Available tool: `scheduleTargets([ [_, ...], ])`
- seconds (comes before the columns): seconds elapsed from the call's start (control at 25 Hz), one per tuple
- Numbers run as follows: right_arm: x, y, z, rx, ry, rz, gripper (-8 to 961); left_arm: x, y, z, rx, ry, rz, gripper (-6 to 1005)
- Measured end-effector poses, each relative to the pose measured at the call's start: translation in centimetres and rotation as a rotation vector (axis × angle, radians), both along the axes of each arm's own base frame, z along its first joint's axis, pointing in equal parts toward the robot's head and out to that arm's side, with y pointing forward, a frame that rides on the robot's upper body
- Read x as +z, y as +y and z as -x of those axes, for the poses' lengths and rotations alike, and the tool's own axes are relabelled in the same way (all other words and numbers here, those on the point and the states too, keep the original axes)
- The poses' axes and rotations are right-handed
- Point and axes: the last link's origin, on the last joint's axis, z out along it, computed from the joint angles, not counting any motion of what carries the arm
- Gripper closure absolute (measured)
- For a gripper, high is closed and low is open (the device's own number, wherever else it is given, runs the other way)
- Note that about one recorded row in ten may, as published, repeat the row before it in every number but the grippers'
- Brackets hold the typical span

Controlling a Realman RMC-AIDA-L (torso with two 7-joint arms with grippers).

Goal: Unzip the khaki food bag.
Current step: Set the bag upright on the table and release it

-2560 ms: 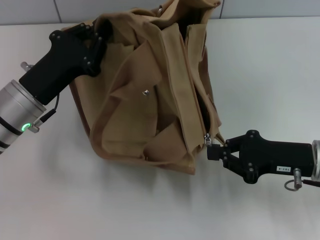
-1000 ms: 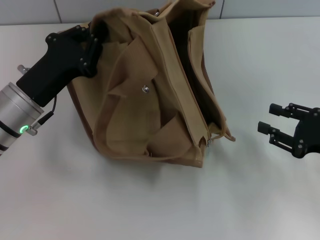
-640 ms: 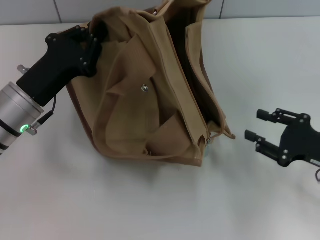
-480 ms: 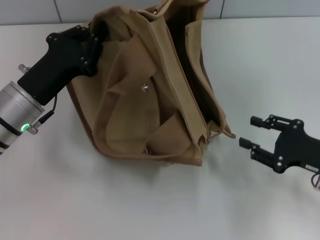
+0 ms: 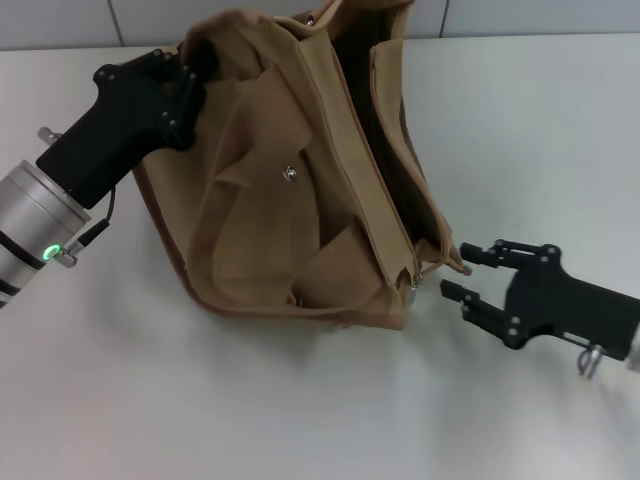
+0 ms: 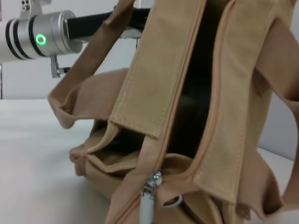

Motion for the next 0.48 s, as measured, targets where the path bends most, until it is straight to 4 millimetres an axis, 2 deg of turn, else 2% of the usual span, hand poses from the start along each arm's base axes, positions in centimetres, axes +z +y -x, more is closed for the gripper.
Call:
scheduleTargets([
  [0.2,-1.2,0.7,1.0,0.029,-0.004,-0.01,506,-0.1,0.0,0.0,-0.001,0.001,0.004,827],
  [0.48,-1.2,1.0,1.3,0.037,0.004,-0.058,691,-0.1,0.0,0.0,0.0,0.001,0.007,826],
])
